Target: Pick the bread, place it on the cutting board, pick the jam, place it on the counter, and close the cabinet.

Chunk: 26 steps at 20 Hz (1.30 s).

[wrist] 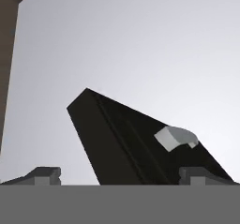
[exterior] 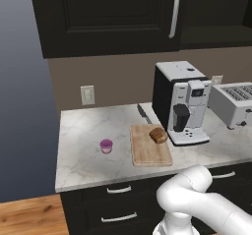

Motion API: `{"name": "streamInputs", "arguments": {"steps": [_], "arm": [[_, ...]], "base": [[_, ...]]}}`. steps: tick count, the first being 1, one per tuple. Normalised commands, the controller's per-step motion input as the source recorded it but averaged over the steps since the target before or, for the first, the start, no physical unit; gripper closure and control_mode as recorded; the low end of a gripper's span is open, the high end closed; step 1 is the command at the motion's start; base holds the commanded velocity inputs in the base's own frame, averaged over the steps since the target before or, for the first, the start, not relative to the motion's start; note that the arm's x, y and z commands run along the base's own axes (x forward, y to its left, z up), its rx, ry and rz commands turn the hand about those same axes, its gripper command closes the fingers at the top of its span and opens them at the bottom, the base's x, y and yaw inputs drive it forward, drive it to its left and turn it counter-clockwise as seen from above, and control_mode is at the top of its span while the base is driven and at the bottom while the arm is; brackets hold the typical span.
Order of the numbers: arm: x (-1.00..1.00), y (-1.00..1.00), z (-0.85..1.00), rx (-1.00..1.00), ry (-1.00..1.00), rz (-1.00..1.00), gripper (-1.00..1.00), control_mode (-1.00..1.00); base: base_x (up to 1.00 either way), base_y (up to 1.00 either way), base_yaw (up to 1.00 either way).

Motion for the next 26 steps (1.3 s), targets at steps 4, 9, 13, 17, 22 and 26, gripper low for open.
{"name": "streamInputs", "arguments": {"steps": [4,9,13,17,22,26], "arm": [[0.16,0.33,0.00,-0.10,0.00,-0.20,-1.00,-1.00],[0.17,0.39,0.00,-0.11,0.00,-0.23,-1.00,-1.00],[0.15,0.44,0.00,-0.11,0.00,-0.24,-1.00,-1.00],[0.16,0.45,0.00,-0.11,0.00,-0.25,-1.00,-1.00],[0.19,0.46,0.00,-0.11,0.00,-0.26,-1.00,-1.00],[0.32,0.43,0.05,-0.10,0.00,-0.27,-1.00,-1.00]], "base": [[0.00,0.00,0.00],[0.00,0.00,0.00],[0.00,0.00,0.00],[0.00,0.00,0.00],[0.00,0.00,0.00],[0.00,0.00,0.00]]}}
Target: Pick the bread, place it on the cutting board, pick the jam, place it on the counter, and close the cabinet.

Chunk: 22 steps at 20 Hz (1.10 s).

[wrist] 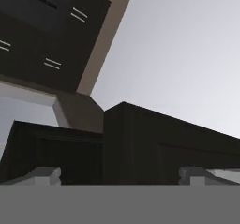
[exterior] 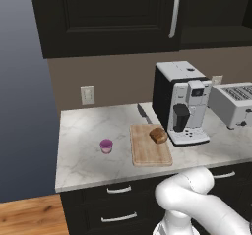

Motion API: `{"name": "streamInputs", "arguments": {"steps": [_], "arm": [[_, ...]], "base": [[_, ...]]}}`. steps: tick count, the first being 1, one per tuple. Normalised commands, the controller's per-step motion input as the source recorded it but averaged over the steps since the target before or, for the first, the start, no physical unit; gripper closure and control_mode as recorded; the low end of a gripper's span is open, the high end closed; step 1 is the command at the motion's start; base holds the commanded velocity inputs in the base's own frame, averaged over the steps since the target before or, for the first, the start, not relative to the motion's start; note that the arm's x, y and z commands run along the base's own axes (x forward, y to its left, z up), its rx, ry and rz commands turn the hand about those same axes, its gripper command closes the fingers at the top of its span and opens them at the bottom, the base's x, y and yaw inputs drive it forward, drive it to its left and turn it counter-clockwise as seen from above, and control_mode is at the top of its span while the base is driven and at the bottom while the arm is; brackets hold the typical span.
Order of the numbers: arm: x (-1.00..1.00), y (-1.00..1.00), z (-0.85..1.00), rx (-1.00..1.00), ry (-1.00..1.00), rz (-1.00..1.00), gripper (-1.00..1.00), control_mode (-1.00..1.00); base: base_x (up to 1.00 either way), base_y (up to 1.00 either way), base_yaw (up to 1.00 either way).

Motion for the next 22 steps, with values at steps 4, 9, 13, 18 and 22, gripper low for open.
{"name": "streamInputs", "arguments": {"steps": [4,9,13,18,22], "arm": [[0.41,0.46,0.09,-0.08,0.01,-0.30,-1.00,-1.00],[0.40,0.41,0.13,-0.06,0.04,-0.33,-1.00,-1.00],[0.39,0.37,0.14,-0.05,0.08,-0.33,-1.00,-1.00],[0.42,0.34,0.09,-0.05,0.10,-0.32,-1.00,-1.00],[0.42,0.31,0.08,-0.04,0.12,-0.31,-1.00,-1.00]], "base": [[0.00,0.00,0.00],[0.00,0.00,0.00],[0.00,0.00,0.00],[0.00,0.00,0.00],[0.00,0.00,0.00]]}}
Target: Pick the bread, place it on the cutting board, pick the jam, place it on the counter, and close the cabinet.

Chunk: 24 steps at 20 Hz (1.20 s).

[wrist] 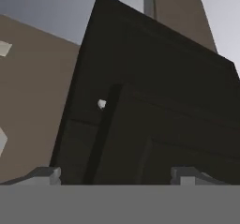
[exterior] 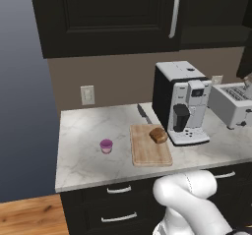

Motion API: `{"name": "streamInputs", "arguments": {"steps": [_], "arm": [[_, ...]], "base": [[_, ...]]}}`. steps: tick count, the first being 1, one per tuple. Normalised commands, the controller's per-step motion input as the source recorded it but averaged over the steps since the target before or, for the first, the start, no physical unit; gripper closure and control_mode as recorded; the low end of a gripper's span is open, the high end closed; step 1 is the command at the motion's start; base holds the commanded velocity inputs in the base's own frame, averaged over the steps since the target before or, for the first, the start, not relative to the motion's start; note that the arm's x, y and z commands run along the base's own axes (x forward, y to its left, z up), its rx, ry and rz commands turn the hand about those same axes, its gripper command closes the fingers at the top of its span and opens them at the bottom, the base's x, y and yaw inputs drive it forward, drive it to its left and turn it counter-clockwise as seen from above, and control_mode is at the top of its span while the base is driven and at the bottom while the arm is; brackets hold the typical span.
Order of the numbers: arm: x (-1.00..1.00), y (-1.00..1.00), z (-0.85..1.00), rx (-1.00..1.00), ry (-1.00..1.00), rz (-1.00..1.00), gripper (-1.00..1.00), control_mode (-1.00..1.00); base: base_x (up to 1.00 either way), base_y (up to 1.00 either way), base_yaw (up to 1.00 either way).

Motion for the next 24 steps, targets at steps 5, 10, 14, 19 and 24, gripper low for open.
{"name": "streamInputs", "arguments": {"steps": [5,10,14,19,24], "arm": [[0.43,0.32,0.06,-0.05,0.12,-0.29,-1.00,-1.00],[0.46,0.34,0.05,-0.04,0.09,-0.26,-1.00,-1.00],[0.49,0.35,0.06,-0.02,0.05,-0.19,-1.00,-1.00],[0.48,0.25,0.00,0.00,0.03,-0.12,-1.00,-1.00],[0.42,0.10,0.00,0.00,0.00,-0.06,-1.00,-1.00]], "base": [[0.00,0.00,0.00],[0.00,0.00,0.00],[0.00,0.00,0.00],[0.00,0.00,0.00],[0.00,0.00,0.00]]}}
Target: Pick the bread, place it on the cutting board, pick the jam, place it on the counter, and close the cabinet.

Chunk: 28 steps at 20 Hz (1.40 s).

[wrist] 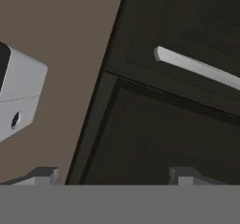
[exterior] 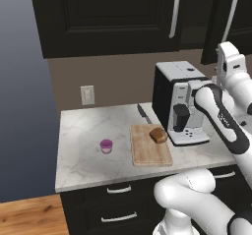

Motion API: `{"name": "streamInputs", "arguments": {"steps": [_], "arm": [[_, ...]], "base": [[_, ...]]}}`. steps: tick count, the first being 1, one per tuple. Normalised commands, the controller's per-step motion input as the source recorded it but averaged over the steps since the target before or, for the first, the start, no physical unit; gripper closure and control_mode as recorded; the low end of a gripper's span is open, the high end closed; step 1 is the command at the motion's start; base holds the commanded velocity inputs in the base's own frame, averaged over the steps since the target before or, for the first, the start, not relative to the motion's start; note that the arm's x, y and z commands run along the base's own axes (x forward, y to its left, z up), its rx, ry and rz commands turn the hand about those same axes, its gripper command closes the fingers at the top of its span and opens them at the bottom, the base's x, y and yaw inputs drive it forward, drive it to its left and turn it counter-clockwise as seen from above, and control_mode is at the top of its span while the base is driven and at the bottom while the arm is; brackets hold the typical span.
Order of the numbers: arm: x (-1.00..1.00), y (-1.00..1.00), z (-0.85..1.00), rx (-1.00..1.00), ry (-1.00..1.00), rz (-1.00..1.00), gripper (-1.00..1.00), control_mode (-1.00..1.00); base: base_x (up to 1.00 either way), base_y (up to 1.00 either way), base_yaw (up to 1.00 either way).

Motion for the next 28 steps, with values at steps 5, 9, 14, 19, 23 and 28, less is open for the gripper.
{"name": "streamInputs", "arguments": {"steps": [5,9,14,19,23,28], "arm": [[0.42,0.03,0.01,0.00,0.01,-0.04,-1.00,-1.00],[0.41,0.02,0.04,0.00,0.01,-0.03,-1.00,-1.00],[0.43,0.00,0.10,0.00,0.00,-0.03,-1.00,-1.00],[0.46,0.00,0.13,0.00,0.00,-0.02,-1.00,-1.00],[0.45,0.00,0.11,0.00,0.00,-0.02,-1.00,-1.00],[0.36,0.00,0.11,0.00,0.02,-0.01,-1.00,-1.00]], "base": [[0.00,0.00,0.00],[0.00,0.00,0.00],[0.00,0.00,0.00],[0.00,0.00,0.00],[0.00,0.00,0.00],[0.00,0.00,0.00]]}}
